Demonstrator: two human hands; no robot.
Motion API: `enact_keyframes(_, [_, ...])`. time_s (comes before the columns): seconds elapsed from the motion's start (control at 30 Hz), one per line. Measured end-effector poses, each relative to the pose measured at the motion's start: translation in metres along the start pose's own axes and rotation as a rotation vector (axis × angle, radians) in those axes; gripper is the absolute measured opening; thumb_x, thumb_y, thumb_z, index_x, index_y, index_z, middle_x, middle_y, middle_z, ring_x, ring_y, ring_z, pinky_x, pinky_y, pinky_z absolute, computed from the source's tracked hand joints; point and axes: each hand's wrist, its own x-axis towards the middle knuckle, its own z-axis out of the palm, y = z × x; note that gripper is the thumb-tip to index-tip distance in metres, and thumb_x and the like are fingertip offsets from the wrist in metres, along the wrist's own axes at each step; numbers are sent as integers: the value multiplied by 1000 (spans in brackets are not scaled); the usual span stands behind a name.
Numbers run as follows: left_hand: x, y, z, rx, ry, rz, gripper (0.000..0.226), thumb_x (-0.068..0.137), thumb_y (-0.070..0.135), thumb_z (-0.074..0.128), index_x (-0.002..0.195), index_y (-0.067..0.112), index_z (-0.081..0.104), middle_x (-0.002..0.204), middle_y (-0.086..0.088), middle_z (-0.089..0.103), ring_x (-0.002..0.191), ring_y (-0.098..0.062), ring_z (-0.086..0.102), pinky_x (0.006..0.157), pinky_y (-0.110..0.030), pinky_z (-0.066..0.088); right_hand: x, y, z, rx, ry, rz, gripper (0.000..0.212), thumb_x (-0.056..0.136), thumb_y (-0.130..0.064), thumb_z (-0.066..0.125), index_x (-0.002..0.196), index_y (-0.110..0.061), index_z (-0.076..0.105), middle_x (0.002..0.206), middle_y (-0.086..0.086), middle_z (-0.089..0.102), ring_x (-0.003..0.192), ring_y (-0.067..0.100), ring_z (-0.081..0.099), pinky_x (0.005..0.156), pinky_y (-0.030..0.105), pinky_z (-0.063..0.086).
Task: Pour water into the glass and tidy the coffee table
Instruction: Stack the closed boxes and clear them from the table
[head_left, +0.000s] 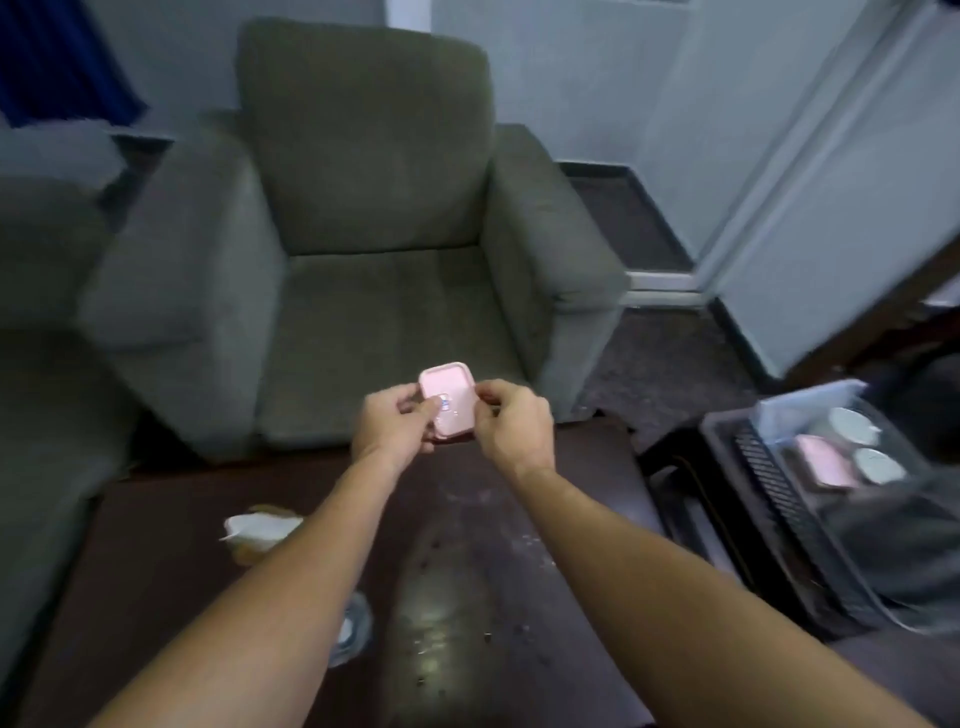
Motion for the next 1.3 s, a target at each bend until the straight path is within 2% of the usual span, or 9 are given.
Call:
enact_keyframes(0.13, [-1, 4, 76, 6, -100, 32, 57, 94, 10, 71, 147, 16, 51, 81, -7, 69, 61, -19, 65, 43, -21, 54, 22, 45, -45, -68, 61, 79, 30, 86, -21, 60, 110, -26, 78, 100, 9, 78, 100, 33, 70, 84, 39, 58])
enact_keyframes(0.4, [-27, 16, 243, -9, -320, 2, 42, 93, 5, 70, 133, 18, 64, 73, -8, 68, 54, -15, 63, 47, -26, 58, 46, 162, -157, -169, 158, 226, 29, 82, -21, 61, 103, -27, 80, 98, 2, 79, 100, 25, 73, 86, 35, 57])
enact_keyframes(0.53, [-42, 30, 326, 49, -386, -2, 45, 92, 9, 72, 135, 20, 63, 79, -10, 73, 60, -21, 68, 64, -40, 63, 61, 214, -213, -190, 220, 327, 28, 83, -17, 61, 102, -26, 80, 98, -2, 80, 98, 20, 72, 86, 31, 56])
enact_keyframes(0.6, [-52, 35, 366, 112, -397, 7, 40, 90, 15, 73, 129, 24, 67, 80, -8, 76, 58, -21, 70, 62, -41, 64, 67, 238, -238, -200, 256, 390, 29, 84, -14, 60, 102, -25, 81, 101, 0, 79, 101, 23, 70, 87, 30, 54])
enact_keyframes(0.7, [-60, 41, 420, 305, -422, 105, 26, 77, 40, 67, 103, 35, 71, 71, 5, 76, 67, -23, 75, 71, -41, 64, 78, 269, -271, -211, 354, 500, 33, 83, -10, 59, 104, -22, 81, 103, 4, 78, 105, 29, 68, 90, 32, 53])
enact_keyframes(0.83, [-63, 49, 471, 520, -445, 175, 37, 77, 48, 66, 111, 36, 73, 91, 2, 78, 85, -27, 75, 85, -35, 59, 93, 303, -294, -191, 372, 627, 27, 78, -9, 59, 94, -17, 79, 92, 11, 75, 96, 35, 67, 84, 38, 56])
enact_keyframes(1.07, [-56, 37, 510, 786, -436, 167, 40, 80, 51, 75, 112, 27, 76, 109, -7, 75, 107, -30, 69, 75, -31, 45, 110, 346, -286, -244, 297, 697, 23, 81, -11, 61, 101, -16, 71, 101, 13, 73, 110, 35, 65, 105, 46, 47])
enact_keyframes(1.2, [-52, 42, 522, 993, -421, 295, 46, 86, 43, 75, 122, 16, 69, 124, -12, 69, 118, -33, 64, 86, -35, 51, 116, 362, -283, -201, 271, 744, 22, 87, -5, 60, 103, -12, 73, 106, 15, 72, 102, 32, 67, 76, 28, 45])
enact_keyframes(1.3, [-52, 47, 529, 1133, -434, 333, 48, 84, 34, 79, 125, 12, 65, 130, -11, 66, 121, -31, 63, 90, -34, 51, 117, 367, -278, -147, 291, 772, 24, 88, -5, 60, 106, -13, 74, 109, 14, 71, 97, 30, 63, 74, 28, 41])
